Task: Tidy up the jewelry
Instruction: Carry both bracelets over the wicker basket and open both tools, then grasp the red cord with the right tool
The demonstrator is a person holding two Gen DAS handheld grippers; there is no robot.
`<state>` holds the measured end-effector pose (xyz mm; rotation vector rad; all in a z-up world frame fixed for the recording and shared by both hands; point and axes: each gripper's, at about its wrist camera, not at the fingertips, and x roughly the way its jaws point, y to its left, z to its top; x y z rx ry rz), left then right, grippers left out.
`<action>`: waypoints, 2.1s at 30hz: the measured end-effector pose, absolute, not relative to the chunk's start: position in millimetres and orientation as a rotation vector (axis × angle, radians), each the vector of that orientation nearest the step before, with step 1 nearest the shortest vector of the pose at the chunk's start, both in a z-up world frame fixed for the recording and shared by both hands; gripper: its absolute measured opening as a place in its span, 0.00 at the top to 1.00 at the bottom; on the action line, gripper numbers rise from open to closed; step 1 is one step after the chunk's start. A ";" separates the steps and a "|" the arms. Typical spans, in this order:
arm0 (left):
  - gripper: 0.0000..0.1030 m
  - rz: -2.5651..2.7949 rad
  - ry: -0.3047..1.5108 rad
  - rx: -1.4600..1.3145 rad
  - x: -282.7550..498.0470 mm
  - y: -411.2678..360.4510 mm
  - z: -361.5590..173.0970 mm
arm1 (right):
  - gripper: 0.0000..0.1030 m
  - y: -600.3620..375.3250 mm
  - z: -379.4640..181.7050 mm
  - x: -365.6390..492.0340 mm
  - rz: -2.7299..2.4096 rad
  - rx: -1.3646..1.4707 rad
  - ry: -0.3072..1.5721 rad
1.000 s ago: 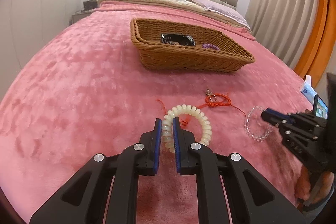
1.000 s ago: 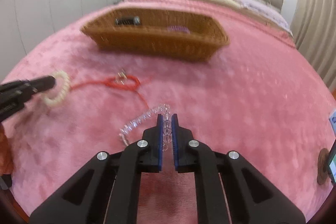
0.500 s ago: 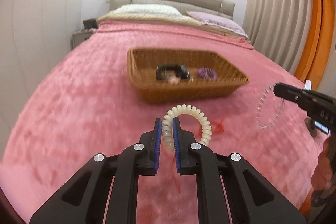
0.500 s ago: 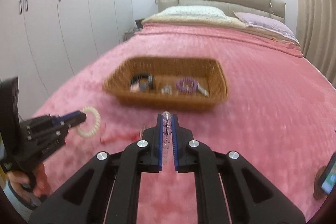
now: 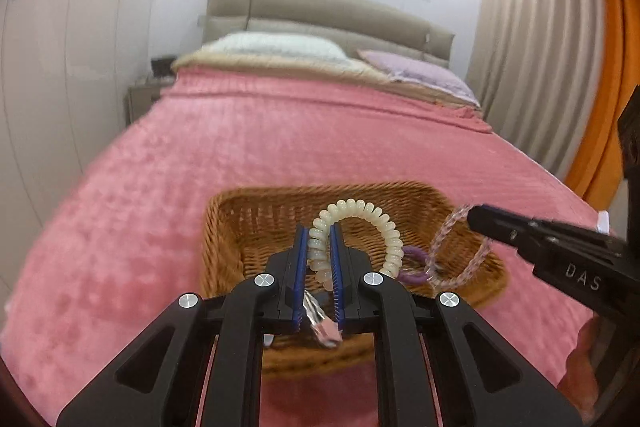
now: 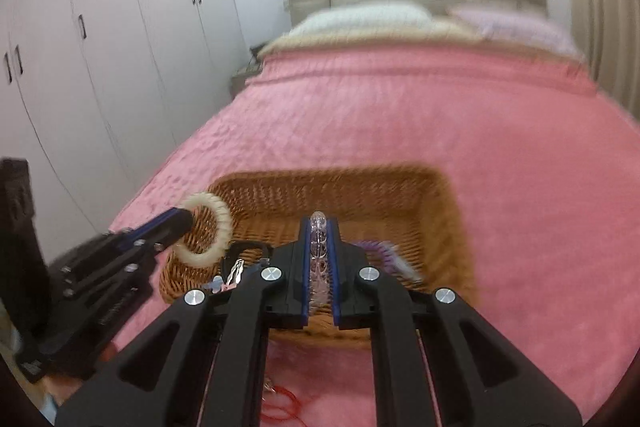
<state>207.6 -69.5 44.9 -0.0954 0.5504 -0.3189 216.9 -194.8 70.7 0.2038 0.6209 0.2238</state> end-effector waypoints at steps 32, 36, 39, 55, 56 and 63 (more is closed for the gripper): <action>0.43 -0.354 0.629 -0.291 91.9 3.5 11.0 | 0.41 -178.0 -0.5 128.0 0.260 0.241 0.731; 0.43 -0.348 0.664 -0.298 90.9 6.7 -8.5 | 0.41 -189.1 -31.6 137.9 0.287 0.336 0.812; 0.43 -0.354 0.702 -0.320 98.6 8.3 -20.5 | 0.41 -191.3 -35.6 139.5 0.297 0.349 0.826; 0.43 -0.383 0.678 -0.221 89.0 -9.5 -21.8 | 0.97 -164.3 -34.4 127.9 0.300 0.188 0.864; 0.43 -0.390 0.678 -0.211 88.1 -10.9 -21.5 | 0.97 -164.3 -28.4 122.3 0.313 0.189 0.844; 0.46 -0.431 0.684 -0.170 86.0 -18.8 -22.3 | 0.97 -168.9 6.0 100.5 0.308 0.143 0.733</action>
